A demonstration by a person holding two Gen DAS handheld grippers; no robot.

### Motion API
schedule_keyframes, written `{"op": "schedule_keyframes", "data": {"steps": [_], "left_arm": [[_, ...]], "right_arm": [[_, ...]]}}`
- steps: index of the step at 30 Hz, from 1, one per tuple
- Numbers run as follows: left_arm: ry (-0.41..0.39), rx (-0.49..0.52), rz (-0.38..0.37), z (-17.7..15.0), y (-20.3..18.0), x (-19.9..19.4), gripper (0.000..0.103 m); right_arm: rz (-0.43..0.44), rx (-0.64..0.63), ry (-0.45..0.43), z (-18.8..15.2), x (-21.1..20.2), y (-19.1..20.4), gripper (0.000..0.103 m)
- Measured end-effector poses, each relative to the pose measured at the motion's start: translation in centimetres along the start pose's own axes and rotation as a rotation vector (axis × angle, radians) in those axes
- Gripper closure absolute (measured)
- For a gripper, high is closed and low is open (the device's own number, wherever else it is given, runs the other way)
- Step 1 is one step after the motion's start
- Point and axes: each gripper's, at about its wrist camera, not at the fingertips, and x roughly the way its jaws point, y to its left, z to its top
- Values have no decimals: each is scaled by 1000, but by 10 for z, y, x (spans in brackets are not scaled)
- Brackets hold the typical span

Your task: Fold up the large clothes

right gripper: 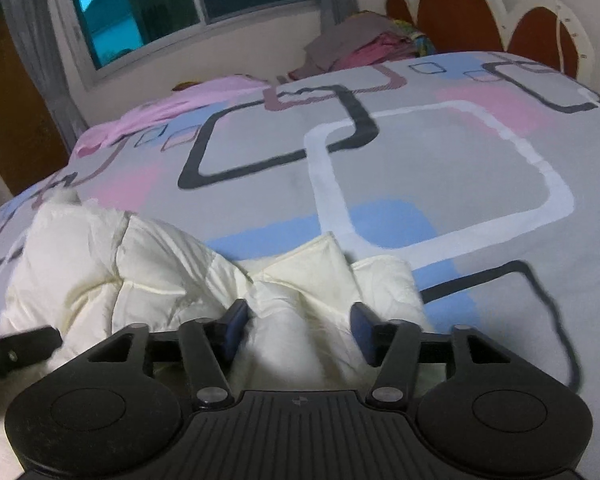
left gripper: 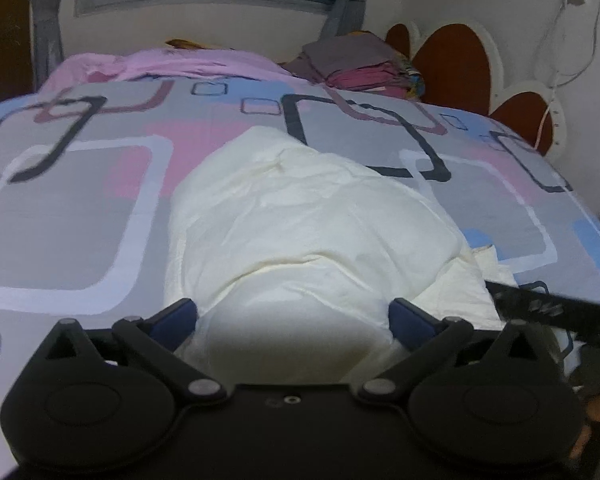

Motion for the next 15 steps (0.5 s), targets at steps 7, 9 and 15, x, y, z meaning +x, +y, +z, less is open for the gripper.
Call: {"op": "schedule_keyframes", "data": {"steps": [7, 9, 15], "left_arm": [[-54, 15, 15, -1, -6, -41, 1], [-59, 8, 18, -3, -7, -51, 1], [-58, 29, 28, -17, -13, -74, 2]], "right_arm": [[58, -144, -103, -9, -70, 16, 37], [71, -173, -119, -17, -86, 19, 37], [76, -194, -104, -45, -112, 16, 37]]}}
